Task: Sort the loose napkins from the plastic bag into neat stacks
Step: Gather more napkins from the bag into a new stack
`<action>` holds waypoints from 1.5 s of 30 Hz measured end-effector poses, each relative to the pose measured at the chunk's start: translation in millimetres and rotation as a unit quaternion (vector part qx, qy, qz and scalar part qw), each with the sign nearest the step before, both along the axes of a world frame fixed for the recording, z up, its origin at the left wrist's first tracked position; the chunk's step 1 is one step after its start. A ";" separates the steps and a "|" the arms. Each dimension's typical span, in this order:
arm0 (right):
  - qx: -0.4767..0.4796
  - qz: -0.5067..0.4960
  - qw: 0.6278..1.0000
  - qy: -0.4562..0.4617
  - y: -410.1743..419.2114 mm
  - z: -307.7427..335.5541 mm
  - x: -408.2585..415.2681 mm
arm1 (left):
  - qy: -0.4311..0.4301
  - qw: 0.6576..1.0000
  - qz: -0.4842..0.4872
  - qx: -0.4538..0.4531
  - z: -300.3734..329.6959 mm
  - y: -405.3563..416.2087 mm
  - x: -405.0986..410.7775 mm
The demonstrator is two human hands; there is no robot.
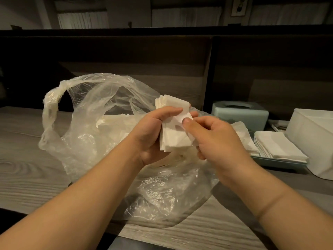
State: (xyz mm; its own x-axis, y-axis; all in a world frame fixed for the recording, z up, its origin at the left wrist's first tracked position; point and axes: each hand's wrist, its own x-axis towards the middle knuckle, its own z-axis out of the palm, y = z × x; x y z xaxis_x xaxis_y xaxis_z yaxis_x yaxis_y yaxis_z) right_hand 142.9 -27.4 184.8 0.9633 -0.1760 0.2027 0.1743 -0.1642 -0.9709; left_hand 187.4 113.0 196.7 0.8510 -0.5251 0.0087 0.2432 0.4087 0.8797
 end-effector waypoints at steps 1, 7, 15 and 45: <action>-0.052 -0.031 0.997 -0.047 -1.7 -1.3 0.5 | 0.024 0.999 0.010 -0.020 0.2 1.9 3.2; -0.227 -0.003 0.956 -0.187 0.7 -3.4 -2.2 | 0.095 0.994 -0.003 -0.062 2.5 5.9 4.7; -0.274 0.024 0.952 -0.131 -8.7 -10.2 8.6 | 0.153 0.969 0.069 -0.182 4.9 17.6 18.1; -0.574 0.015 0.812 -0.101 -15.5 -13.4 17.2 | 0.163 0.965 0.108 -0.176 6.3 19.2 18.7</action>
